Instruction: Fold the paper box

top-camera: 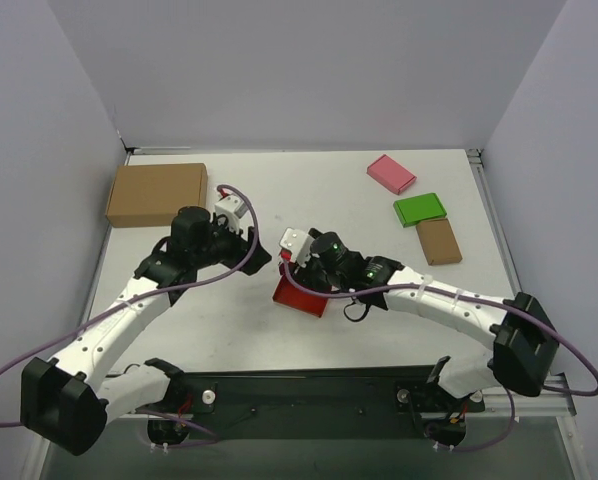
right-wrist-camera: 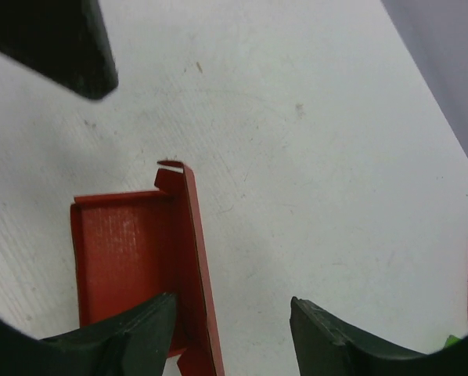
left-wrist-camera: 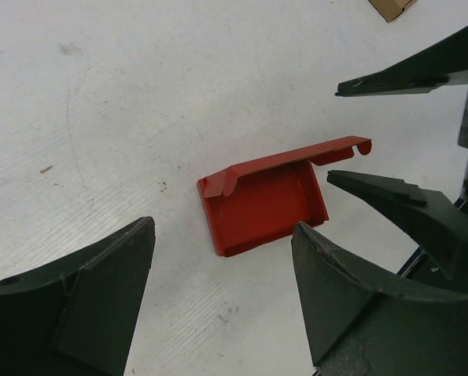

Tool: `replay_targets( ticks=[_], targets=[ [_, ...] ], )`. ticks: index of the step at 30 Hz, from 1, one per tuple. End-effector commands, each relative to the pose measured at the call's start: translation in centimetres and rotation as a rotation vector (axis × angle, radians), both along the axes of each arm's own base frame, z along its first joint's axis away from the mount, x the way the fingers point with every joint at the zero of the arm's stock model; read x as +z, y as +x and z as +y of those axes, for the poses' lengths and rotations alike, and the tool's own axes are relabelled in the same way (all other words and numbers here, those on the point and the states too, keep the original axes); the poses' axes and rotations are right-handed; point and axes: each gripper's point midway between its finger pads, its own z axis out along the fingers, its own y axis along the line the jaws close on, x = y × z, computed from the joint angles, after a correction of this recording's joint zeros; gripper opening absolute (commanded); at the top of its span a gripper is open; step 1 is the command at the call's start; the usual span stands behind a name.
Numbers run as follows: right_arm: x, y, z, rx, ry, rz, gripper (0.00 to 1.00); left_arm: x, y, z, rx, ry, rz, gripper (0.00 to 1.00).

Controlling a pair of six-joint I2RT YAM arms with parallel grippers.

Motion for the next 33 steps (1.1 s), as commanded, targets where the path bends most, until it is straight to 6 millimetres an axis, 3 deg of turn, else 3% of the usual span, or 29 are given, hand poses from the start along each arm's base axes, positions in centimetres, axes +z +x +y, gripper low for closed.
replay_targets(
  ticks=[1,3,5,6,10,14,18,20,24,33],
  targets=[
    [7.0,-0.4,0.8,-0.094,0.292,-0.022,0.61,2.2,0.2,-1.3,0.078,-0.003,-0.096,0.8],
    [8.1,-0.7,0.2,-0.181,0.395,0.009,0.59,1.7,0.0,-2.4,0.107,-0.04,-0.122,0.8],
    [7.9,-0.8,-1.1,-0.276,0.466,0.05,0.56,1.0,-0.2,-3.3,0.119,-0.076,-0.12,0.8],
    [7.6,-1.0,-1.4,-0.333,0.521,0.096,0.54,1.6,0.3,-3.8,0.117,-0.112,-0.151,0.8],
    [3.9,-2.1,-3.8,-0.459,0.538,0.191,0.45,-0.7,0.8,-4.8,0.062,-0.078,-0.154,0.8],
    [2.3,-3.1,-5.0,-0.544,0.584,0.24,0.44,-2.7,1.6,-4.7,0.065,-0.026,-0.15,0.8],
    [1.0,-4.2,-4.5,-0.546,0.626,0.309,0.46,-4.0,2.2,-4.6,0.085,-0.019,-0.147,0.8],
    [1.2,-4.1,-3.7,-0.549,0.682,0.323,0.47,-4.5,2.5,-4.5,0.102,-0.019,-0.133,0.8],
    [-0.2,-3.7,-4.2,-0.621,0.673,0.327,0.47,-5.3,2.8,-4.7,0.102,-0.037,-0.108,0.79],
    [-2.1,-2.5,-3.9,-0.675,0.614,0.316,0.46,-6.4,2.8,-5.3,0.063,-0.046,-0.106,0.59]
  ],
)
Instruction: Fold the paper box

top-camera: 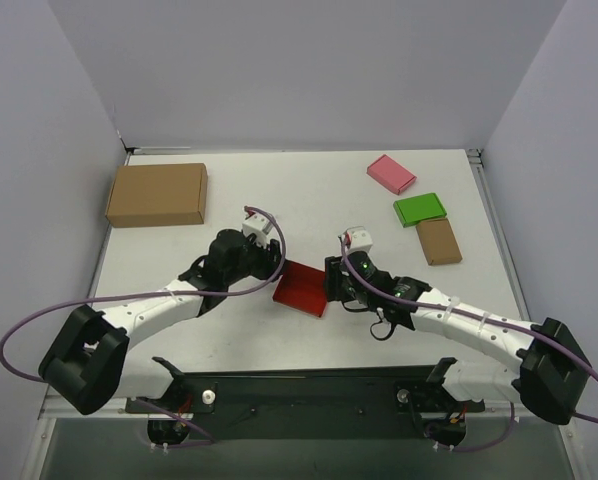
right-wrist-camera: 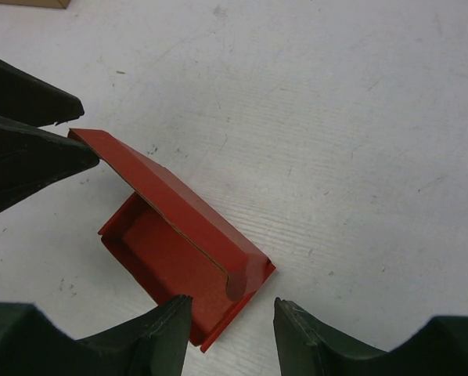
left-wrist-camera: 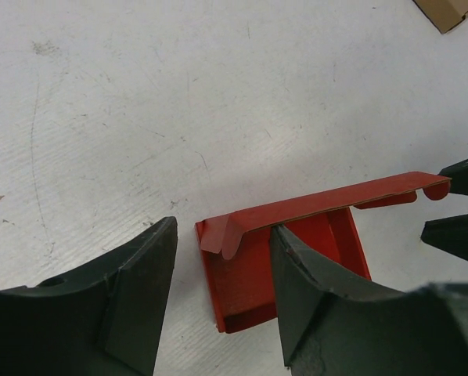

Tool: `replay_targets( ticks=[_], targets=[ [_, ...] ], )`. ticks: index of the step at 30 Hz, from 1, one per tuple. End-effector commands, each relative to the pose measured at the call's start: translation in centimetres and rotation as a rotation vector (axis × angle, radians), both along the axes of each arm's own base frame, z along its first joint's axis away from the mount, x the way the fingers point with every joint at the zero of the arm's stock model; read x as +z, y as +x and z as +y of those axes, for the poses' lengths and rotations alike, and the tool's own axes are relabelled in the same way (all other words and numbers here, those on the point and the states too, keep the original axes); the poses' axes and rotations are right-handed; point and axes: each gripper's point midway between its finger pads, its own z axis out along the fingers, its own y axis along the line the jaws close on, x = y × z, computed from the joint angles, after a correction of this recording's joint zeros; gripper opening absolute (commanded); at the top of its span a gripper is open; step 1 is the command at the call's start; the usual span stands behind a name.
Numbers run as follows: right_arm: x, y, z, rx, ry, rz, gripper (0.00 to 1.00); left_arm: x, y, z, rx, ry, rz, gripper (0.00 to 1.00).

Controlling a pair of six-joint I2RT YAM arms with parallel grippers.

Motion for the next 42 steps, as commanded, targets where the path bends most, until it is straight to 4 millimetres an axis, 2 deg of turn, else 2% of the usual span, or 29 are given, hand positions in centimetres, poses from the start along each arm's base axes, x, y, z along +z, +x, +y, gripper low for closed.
replay_targets(
  ticks=[1,13,17,23,24,34,42],
  targets=[
    [0.8,1.4,0.7,-0.051,0.023,-0.033,0.45,0.6,0.6,-0.9,-0.023,-0.046,-0.039,0.57],
    [-0.4,2.5,0.8,-0.091,-0.014,-0.042,0.38,-0.9,0.5,-1.4,-0.066,-0.041,-0.051,0.55],
    [-0.7,2.7,0.9,-0.096,-0.028,-0.041,0.34,-1.1,0.5,-1.5,-0.073,-0.039,-0.052,0.45],
    [-1.0,2.9,1.1,-0.097,-0.04,-0.039,0.27,-1.8,0.4,-1.7,-0.082,-0.035,-0.035,0.39],
    [-1.1,2.9,1.1,-0.096,-0.044,-0.039,0.25,-1.7,0.4,-1.8,-0.084,-0.037,-0.036,0.35],
    [-1.6,3.0,1.5,-0.13,-0.058,-0.047,0.1,-2.8,0.3,-1.9,-0.049,-0.049,0.026,0.17],
    [-1.7,2.9,2.3,-0.196,-0.046,-0.056,0.02,-4.0,-0.2,-1.8,0.001,-0.057,0.073,0.1]
  ],
)
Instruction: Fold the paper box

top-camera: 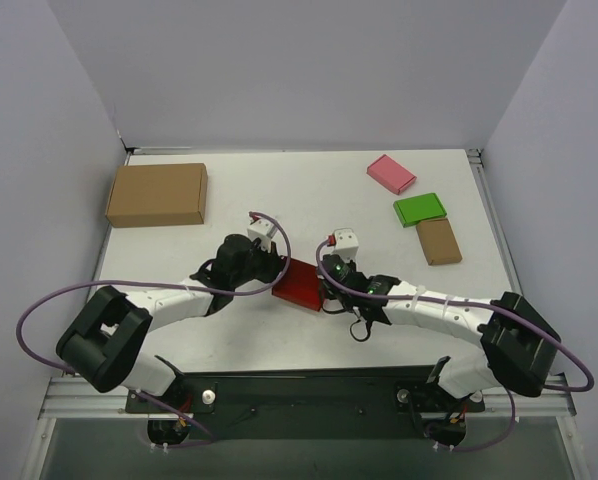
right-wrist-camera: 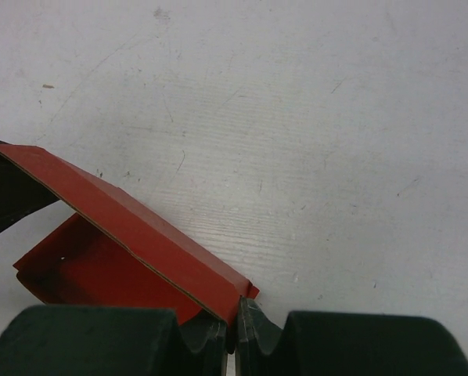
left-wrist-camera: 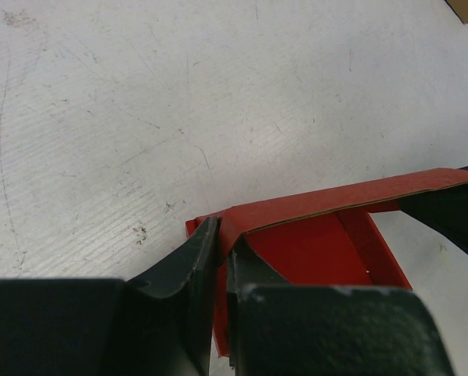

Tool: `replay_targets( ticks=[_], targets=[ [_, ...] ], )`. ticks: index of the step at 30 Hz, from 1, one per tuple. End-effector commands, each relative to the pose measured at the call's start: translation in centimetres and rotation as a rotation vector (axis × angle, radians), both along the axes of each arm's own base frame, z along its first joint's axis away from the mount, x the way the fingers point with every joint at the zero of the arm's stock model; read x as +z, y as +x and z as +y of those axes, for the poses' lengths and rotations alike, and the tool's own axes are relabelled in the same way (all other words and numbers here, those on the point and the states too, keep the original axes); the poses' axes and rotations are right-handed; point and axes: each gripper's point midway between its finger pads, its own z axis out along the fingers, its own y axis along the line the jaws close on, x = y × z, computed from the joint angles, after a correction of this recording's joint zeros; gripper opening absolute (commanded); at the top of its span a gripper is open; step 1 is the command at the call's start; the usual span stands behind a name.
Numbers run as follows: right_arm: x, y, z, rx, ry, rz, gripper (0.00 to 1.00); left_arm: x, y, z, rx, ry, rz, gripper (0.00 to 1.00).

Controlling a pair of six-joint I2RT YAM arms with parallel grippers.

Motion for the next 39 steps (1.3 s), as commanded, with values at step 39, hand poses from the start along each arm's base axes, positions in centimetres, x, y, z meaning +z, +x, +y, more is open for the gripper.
replay_targets(
  ticks=[39],
  targets=[
    [1.2,4.5,1.0,-0.18,0.02,-0.221,0.0,-1.7,-0.7,-1.6,0.166,-0.108,-0.104,0.0]
  ],
)
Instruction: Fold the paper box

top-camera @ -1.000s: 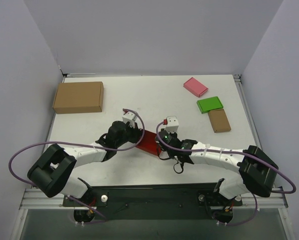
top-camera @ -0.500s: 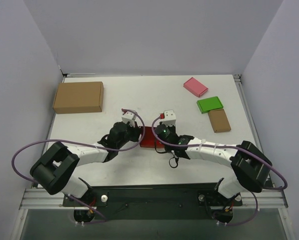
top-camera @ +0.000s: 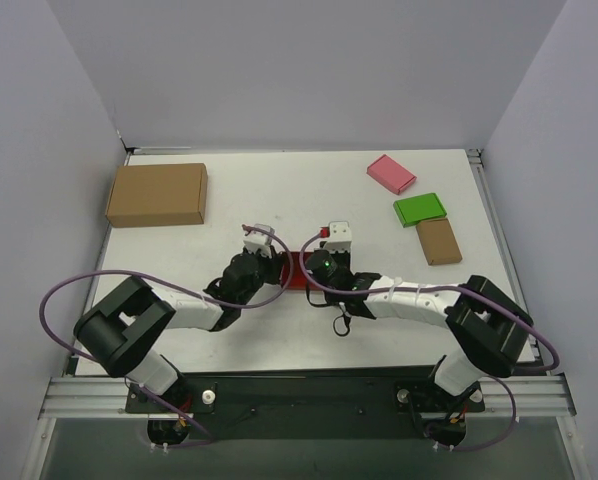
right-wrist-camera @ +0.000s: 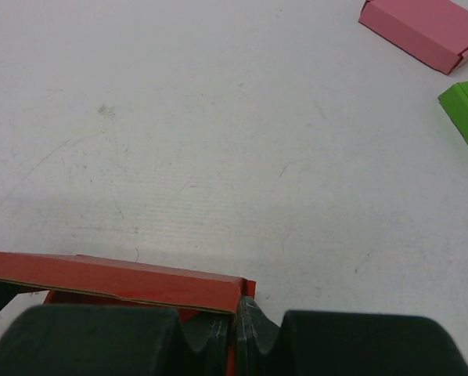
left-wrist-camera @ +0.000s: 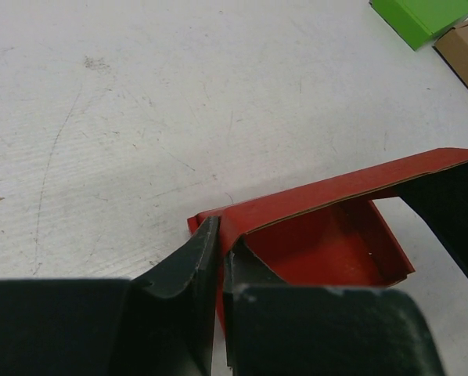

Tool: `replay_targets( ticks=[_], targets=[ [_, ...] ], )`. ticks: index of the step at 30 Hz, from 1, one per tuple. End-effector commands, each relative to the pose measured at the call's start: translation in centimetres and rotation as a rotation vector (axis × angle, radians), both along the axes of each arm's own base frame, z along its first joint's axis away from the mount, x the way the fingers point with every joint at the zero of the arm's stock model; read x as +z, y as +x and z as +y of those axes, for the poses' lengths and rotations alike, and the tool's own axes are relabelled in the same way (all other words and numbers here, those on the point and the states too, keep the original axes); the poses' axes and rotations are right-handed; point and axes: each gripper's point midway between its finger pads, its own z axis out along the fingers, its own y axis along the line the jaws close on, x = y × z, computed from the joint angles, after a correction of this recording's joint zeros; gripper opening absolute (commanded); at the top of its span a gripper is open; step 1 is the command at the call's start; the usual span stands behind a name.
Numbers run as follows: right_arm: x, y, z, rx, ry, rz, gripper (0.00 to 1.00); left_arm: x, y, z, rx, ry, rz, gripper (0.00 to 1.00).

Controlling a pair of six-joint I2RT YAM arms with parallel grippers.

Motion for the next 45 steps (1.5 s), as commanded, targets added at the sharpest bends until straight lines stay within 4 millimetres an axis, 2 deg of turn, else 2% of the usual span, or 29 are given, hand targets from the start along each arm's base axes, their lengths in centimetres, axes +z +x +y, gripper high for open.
replay_targets(
  ticks=[1,5,8,12,15,16,19,21,24,26,29,31,34,37,39,41,43,44,45],
  targets=[
    [0.1,-1.2,1.1,-0.001,0.095,0.002,0.0,-1.6,-2.6,-1.6,-0.069,-0.028,0.049,0.0],
    [-0.8,-3.3,0.6,0.006,0.051,0.012,0.03,-2.5,-3.5,-1.1,-0.069,-0.012,0.065,0.0],
    [-1.1,-4.2,-0.1,-0.004,0.034,0.025,0.08,-2.9,-4.0,-1.1,-0.069,0.005,0.07,0.0],
    [-1.1,-4.8,-0.5,-0.014,0.034,0.032,0.08,-3.3,-4.6,-0.9,-0.067,0.035,0.07,0.0],
    [-0.3,-5.0,-0.6,-0.015,0.038,0.025,0.25,-3.4,-5.0,-0.7,-0.061,0.06,0.056,0.0],
    [0.0,-5.3,-0.5,-0.004,0.041,0.022,0.35,-3.7,-5.1,-0.4,-0.053,0.073,0.056,0.0],
    [1.4,-6.2,-0.3,0.024,0.043,-0.003,0.47,-4.2,-5.4,0.1,-0.036,0.101,0.048,0.0],
    [2.5,-6.8,-0.4,0.037,0.047,-0.017,0.5,-4.4,-5.5,0.3,-0.031,0.109,0.042,0.0],
    [3.1,-8.1,-0.4,0.068,0.051,-0.014,0.61,-4.4,-5.8,0.2,-0.036,0.122,0.034,0.0],
    [3.0,-9.2,-0.8,0.072,0.058,-0.005,0.62,-4.3,-5.8,0.3,-0.03,0.143,0.017,0.0],
    [3.8,-10.3,-2.1,0.063,0.063,-0.021,0.62,-4.2,-6.0,0.3,-0.027,0.168,-0.002,0.0],
    [4.8,-11.0,-2.3,0.086,0.106,-0.036,0.61,-4.4,-6.2,0.3,-0.029,0.182,-0.008,0.0],
    [6.7,-11.3,-2.5,0.103,0.183,-0.055,0.61,-4.9,-6.6,0.4,-0.043,0.219,-0.019,0.0],
    [8.5,-10.7,-1.4,0.138,0.254,-0.037,0.61,-5.5,-7.1,0.6,-0.051,0.253,-0.029,0.0],
    [7.9,-10.6,0.0,0.185,0.284,0.037,0.6,-5.6,-7.2,0.7,-0.048,0.259,-0.039,0.0],
    [8.0,-9.4,0.8,0.182,0.325,0.067,0.58,-5.9,-7.5,0.6,-0.058,0.271,-0.038,0.0],
    [6.3,-9.2,1.6,0.196,0.315,0.126,0.56,-6.1,-7.8,0.5,-0.068,0.284,-0.034,0.0],
    [6.4,-8.7,2.3,0.197,0.342,0.126,0.55,-6.3,-7.9,0.2,-0.078,0.292,-0.034,0.0],
    [5.2,-8.8,2.8,0.208,0.326,0.159,0.54,-6.5,-8.1,0.2,-0.083,0.305,-0.026,0.0]
  ],
)
